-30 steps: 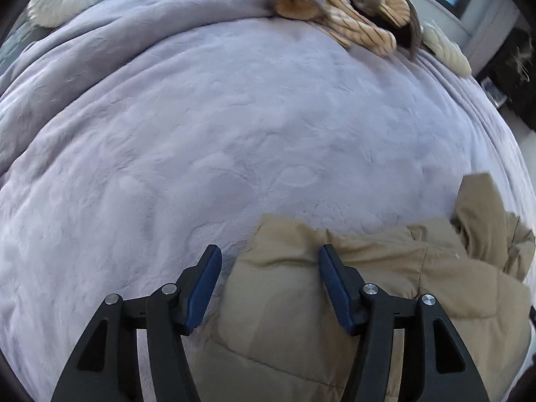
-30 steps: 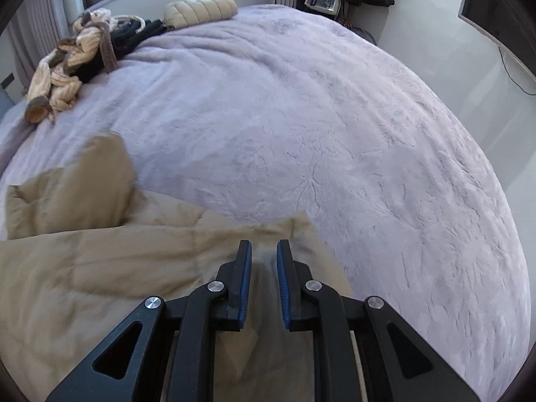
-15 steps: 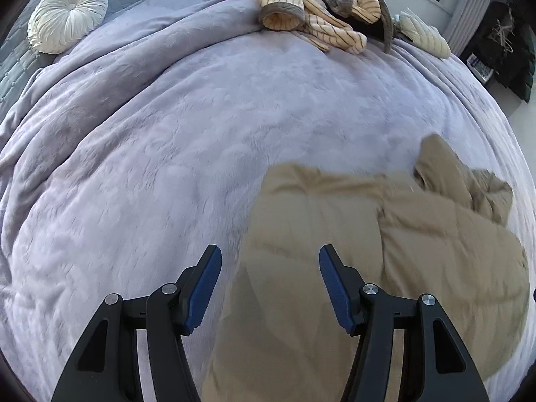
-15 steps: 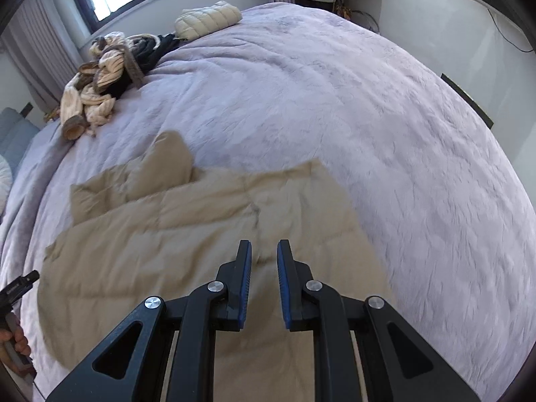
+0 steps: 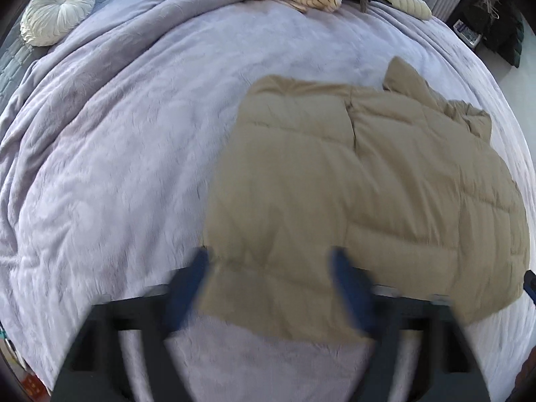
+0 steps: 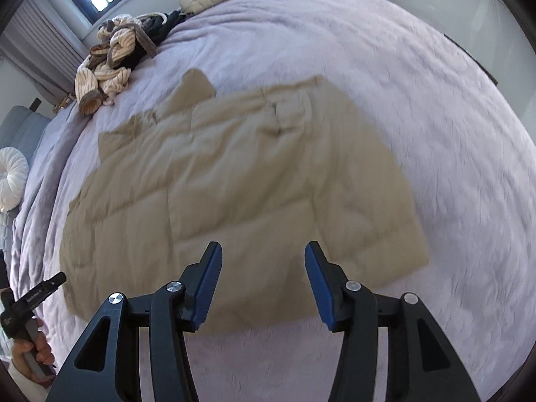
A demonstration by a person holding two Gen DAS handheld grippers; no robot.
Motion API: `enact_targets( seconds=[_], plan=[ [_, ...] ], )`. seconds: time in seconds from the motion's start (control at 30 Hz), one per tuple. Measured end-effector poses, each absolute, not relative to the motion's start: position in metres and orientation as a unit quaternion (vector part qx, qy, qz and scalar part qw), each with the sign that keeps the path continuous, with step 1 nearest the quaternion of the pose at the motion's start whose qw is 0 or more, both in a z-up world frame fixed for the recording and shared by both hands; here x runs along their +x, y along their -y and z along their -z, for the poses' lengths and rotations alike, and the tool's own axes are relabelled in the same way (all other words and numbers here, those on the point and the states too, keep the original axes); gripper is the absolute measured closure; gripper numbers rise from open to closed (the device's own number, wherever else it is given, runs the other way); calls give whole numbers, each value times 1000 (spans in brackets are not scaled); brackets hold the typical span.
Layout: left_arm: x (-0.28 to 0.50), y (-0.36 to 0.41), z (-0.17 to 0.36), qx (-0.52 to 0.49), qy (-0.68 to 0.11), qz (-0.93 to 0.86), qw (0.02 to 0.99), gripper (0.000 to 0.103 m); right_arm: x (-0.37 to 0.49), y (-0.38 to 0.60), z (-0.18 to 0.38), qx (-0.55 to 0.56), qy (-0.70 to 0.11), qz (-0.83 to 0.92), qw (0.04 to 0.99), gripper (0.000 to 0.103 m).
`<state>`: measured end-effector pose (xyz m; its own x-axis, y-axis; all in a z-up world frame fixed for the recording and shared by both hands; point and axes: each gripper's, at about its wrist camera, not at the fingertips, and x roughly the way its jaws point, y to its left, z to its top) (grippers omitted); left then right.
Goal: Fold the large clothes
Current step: 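Open both tools and lift them above the jacket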
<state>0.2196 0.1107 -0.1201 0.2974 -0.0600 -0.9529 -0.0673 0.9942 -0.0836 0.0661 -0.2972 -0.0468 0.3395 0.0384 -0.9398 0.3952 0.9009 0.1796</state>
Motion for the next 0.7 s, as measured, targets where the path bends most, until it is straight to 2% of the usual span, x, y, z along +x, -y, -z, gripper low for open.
enact_targets(
  seconds=[0.03, 0.23, 0.33, 0.37, 0.47, 0.53, 0.57, 0.7],
  plan=[
    [214, -110, 118, -57, -585, -2, 809, 2, 61, 295, 49, 197, -566, 111, 793, 42],
    [200, -105, 121, -56, -593, 2, 803, 2, 42, 288, 58, 216, -578, 107, 780, 39],
    [197, -103, 122, -58, -597, 8, 800, 2, 36, 286, 61, 232, -580, 102, 774, 30],
    [195, -103, 122, -60, -597, 11, 800, 2, 35, 285, 61, 238, -579, 97, 773, 24],
    [190, -100, 122, -61, -594, 14, 802, 1, 29, 280, 64, 257, -574, 82, 773, 16],
    [188, -98, 125, -62, -599, 17, 798, 1, 26, 278, 67, 272, -571, 76, 771, 8],
    [188, -97, 126, -63, -602, 20, 796, 1, 25, 278, 69, 281, -569, 73, 769, 0],
    [184, -96, 130, -69, -614, 27, 786, 1, 20, 281, 76, 317, -564, 67, 760, 0]
  ],
)
